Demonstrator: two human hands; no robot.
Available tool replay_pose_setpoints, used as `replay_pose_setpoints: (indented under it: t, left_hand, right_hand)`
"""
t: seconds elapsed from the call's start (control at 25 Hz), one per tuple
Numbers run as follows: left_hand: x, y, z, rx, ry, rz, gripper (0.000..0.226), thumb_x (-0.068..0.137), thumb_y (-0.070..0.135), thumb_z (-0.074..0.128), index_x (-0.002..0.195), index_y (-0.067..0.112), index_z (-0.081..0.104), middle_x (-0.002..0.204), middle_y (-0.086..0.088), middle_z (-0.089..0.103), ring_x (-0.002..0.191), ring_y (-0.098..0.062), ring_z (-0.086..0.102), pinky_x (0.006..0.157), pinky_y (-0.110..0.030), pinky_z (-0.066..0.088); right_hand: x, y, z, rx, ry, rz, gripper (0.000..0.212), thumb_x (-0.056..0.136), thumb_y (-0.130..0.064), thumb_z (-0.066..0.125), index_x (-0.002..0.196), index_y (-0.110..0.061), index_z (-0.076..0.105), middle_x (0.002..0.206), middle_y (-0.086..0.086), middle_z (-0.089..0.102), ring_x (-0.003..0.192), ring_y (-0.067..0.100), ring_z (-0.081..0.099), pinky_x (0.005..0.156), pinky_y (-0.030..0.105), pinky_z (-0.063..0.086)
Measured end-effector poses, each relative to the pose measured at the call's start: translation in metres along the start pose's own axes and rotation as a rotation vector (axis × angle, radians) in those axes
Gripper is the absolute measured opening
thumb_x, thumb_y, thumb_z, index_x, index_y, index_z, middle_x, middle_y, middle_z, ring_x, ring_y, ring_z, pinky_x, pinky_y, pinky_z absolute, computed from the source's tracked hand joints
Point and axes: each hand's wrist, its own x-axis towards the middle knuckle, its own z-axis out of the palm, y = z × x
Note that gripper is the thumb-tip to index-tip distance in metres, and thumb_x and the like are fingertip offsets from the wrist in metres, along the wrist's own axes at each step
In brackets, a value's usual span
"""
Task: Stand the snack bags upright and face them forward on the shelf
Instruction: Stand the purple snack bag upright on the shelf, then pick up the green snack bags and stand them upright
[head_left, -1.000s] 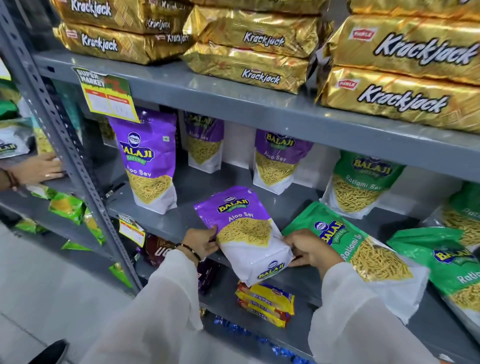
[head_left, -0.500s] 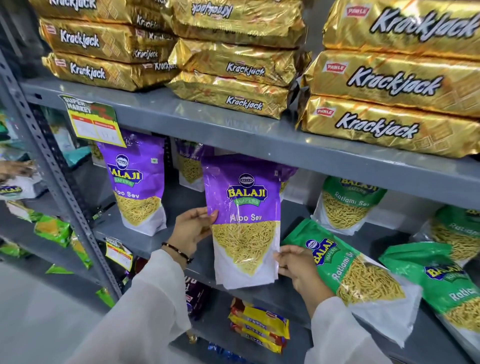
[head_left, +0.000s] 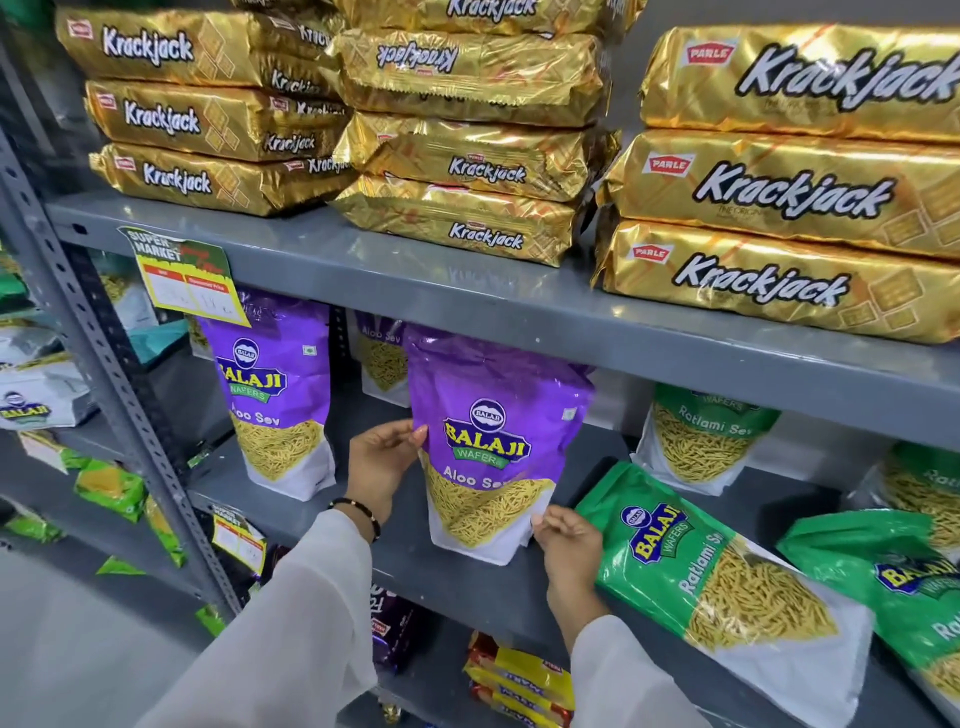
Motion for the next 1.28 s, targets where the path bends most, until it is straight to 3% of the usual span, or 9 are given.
replay_pose_setpoints:
  t: [0.16, 0.32, 0.44, 0.56, 0.68, 0.84, 0.96, 1.12, 1.28]
  left_hand:
    - [-0.012, 0.001, 0.003, -0.051, 0.12, 0.002, 0.018, 0.081, 0.006, 0.062, 0.098, 0.001, 0.065, 0.067, 0.009, 0.074, 0.065, -0.002, 0.065, 0.066, -0.016, 0.055]
    - [-0.056, -0.038, 0.021, 0.019, 0.518, -0.224, 0.027, 0.077, 0.033, 0.065, 0.079, 0.007, 0.062, 0.066, -0.001, 0.063, 0.066, -0.022, 0.054, 0.075, -0.04, 0.048]
    - [-0.11, -0.043, 0.076, -0.313, 0.278, -0.522, 0.016, 0.087, 0.026, 0.054, 0.074, 0.016, 0.053, 0.058, -0.001, 0.054, 0.052, -0.017, 0.051, 0.048, -0.022, 0.045]
    - [-0.144, -0.041, 0.137, -0.311, 0.031, -0.8, 0.013, 0.093, 0.025, 0.043, 0.084, 0.018, 0.05, 0.074, -0.002, 0.052, 0.069, -0.019, 0.054, 0.051, -0.023, 0.045]
    - [-0.158, -0.052, 0.17, -0.168, -0.061, -0.872, 0.019, 0.088, 0.027, 0.053, 0.085, 0.009, 0.05, 0.077, -0.004, 0.051, 0.067, -0.019, 0.054, 0.054, -0.028, 0.047]
    - [-0.164, -0.064, 0.189, -0.182, -0.101, -0.924, 0.023, 0.088, 0.022, 0.053, 0.102, 0.004, 0.05, 0.085, -0.008, 0.057, 0.078, -0.024, 0.057, 0.061, -0.032, 0.047]
    - [-0.165, -0.065, 0.203, -0.212, -0.057, -0.905, 0.015, 0.089, 0.014, 0.051, 0.101, 0.005, 0.051, 0.099, -0.013, 0.058, 0.078, -0.025, 0.058, 0.064, -0.033, 0.045]
    - [-0.168, -0.061, 0.21, -0.209, 0.032, -0.821, 0.006, 0.088, 0.005, 0.05, 0.084, 0.009, 0.05, 0.085, -0.01, 0.059, 0.068, -0.022, 0.057, 0.061, -0.032, 0.045]
    - [-0.162, -0.051, 0.203, -0.222, 0.005, -0.727, 0.007, 0.086, 0.004, 0.053, 0.092, 0.008, 0.052, 0.077, -0.007, 0.062, 0.061, -0.017, 0.062, 0.055, -0.031, 0.051]
  right_hand:
    - [0.005, -0.004, -0.003, -0.079, -0.069, -0.039, 0.018, 0.075, 0.01, 0.062, 0.093, 0.006, 0.064, 0.072, 0.004, 0.064, 0.064, 0.014, 0.054, 0.052, 0.006, 0.044]
    - [0.007, -0.038, -0.047, -0.135, -0.189, -0.092, 0.029, 0.074, 0.013, 0.062, 0.099, -0.001, 0.06, 0.078, 0.004, 0.065, 0.067, 0.005, 0.063, 0.063, 0.008, 0.051]
    - [0.021, -0.075, -0.114, -0.312, -0.252, -0.178, 0.022, 0.075, 0.012, 0.061, 0.097, 0.007, 0.063, 0.064, 0.0, 0.067, 0.059, 0.0, 0.063, 0.062, 0.005, 0.049]
    - [0.048, -0.102, -0.183, -0.605, -0.178, -0.189, 0.016, 0.075, 0.008, 0.063, 0.09, 0.003, 0.068, 0.083, 0.012, 0.067, 0.064, 0.004, 0.06, 0.067, 0.007, 0.048]
    - [0.079, -0.102, -0.228, -0.898, -0.164, -0.147, 0.03, 0.075, 0.004, 0.062, 0.062, -0.022, 0.069, 0.081, 0.013, 0.067, 0.079, 0.02, 0.061, 0.082, 0.03, 0.048]
    - [0.094, -0.093, -0.246, -1.236, -0.226, -0.008, 0.021, 0.079, -0.011, 0.058, 0.092, -0.002, 0.072, 0.105, 0.016, 0.07, 0.099, 0.028, 0.061, 0.073, 0.026, 0.04]
    - [0.095, -0.095, -0.244, -1.232, -0.241, 0.126, 0.032, 0.084, -0.015, 0.052, 0.105, 0.006, 0.064, 0.11, 0.02, 0.065, 0.091, 0.022, 0.055, 0.071, 0.025, 0.038]
    - [0.1, -0.096, -0.252, -1.128, -0.252, 0.196, 0.015, 0.072, -0.017, 0.07, 0.078, -0.003, 0.068, 0.085, 0.009, 0.062, 0.094, 0.028, 0.063, 0.068, 0.027, 0.044]
    - [0.079, -0.09, -0.269, -0.758, -0.101, 0.251, 0.016, 0.064, -0.003, 0.076, 0.08, -0.004, 0.071, 0.052, 0.001, 0.064, 0.053, 0.016, 0.057, 0.063, 0.025, 0.044]
